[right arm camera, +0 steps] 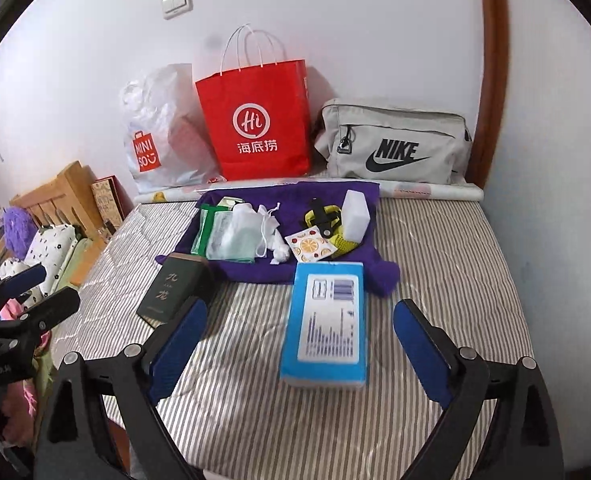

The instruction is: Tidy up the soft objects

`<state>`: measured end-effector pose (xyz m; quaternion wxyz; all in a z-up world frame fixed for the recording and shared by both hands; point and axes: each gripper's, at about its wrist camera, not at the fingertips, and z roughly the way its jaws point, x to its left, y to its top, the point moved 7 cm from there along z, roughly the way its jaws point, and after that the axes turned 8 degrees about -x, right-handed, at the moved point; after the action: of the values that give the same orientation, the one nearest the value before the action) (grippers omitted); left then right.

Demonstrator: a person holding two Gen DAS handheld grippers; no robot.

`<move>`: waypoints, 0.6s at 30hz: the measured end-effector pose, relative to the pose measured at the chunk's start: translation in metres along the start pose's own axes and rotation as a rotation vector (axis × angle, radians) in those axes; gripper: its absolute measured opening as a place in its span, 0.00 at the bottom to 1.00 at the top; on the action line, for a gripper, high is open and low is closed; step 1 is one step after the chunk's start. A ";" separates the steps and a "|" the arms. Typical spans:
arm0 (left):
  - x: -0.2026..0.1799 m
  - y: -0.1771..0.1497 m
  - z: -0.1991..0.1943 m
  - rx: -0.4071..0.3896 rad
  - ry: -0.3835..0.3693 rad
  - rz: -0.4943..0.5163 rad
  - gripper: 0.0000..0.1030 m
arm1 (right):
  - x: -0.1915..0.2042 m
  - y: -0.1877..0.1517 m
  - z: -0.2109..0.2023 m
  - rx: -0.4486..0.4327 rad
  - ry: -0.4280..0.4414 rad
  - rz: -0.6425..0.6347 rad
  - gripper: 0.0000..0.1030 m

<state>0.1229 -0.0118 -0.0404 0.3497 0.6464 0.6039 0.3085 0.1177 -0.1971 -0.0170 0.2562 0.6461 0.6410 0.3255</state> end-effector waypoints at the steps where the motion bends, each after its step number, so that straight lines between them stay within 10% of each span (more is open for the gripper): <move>1: 0.002 -0.002 -0.006 -0.006 0.013 0.003 0.97 | 0.000 -0.001 -0.004 0.001 -0.005 -0.001 0.91; 18: 0.004 -0.013 -0.028 -0.019 0.040 -0.032 0.97 | 0.005 -0.013 -0.040 -0.033 -0.048 -0.037 0.91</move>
<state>0.0927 -0.0057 -0.0354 0.3485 0.6270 0.6179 0.3217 0.0791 -0.1950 -0.0006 0.2881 0.6374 0.6412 0.3156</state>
